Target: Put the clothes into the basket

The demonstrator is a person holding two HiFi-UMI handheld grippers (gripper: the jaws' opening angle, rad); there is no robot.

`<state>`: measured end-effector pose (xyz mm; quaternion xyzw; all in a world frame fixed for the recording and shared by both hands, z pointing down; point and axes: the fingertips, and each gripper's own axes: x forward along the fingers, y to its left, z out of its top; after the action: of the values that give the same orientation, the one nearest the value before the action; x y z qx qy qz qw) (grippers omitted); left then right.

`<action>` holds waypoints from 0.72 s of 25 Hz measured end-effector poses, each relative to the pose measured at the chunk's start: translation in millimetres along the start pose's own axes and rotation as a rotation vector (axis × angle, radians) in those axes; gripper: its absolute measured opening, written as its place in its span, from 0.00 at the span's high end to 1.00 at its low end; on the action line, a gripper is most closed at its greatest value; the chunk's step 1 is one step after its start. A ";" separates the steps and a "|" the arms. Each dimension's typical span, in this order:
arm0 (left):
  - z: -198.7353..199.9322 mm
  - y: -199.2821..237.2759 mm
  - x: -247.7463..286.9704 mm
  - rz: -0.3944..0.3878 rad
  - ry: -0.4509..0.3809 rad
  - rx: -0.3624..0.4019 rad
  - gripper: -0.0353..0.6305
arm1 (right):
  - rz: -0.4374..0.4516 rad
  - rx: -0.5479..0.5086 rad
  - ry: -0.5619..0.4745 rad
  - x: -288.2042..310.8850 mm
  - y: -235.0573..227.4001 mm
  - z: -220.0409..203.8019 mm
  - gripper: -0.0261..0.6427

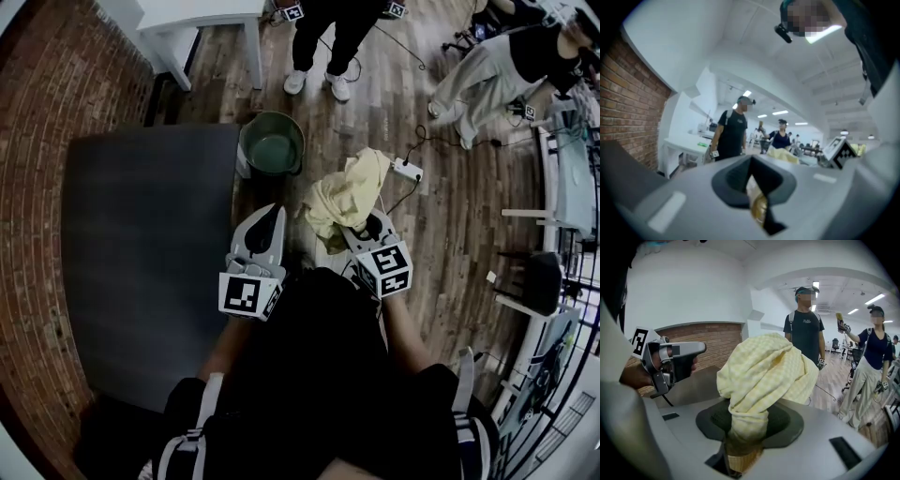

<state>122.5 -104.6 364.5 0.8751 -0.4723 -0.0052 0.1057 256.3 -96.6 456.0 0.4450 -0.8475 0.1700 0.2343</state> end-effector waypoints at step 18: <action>1.4 37.0 79.7 0.065 0.036 -0.008 0.94 | 0.106 -0.032 -0.015 70.1 -40.7 44.0 0.72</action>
<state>136.0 -190.5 377.4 0.8588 -0.4984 0.0122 0.1179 244.8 -188.0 461.0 0.3969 -0.8742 0.1653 0.2257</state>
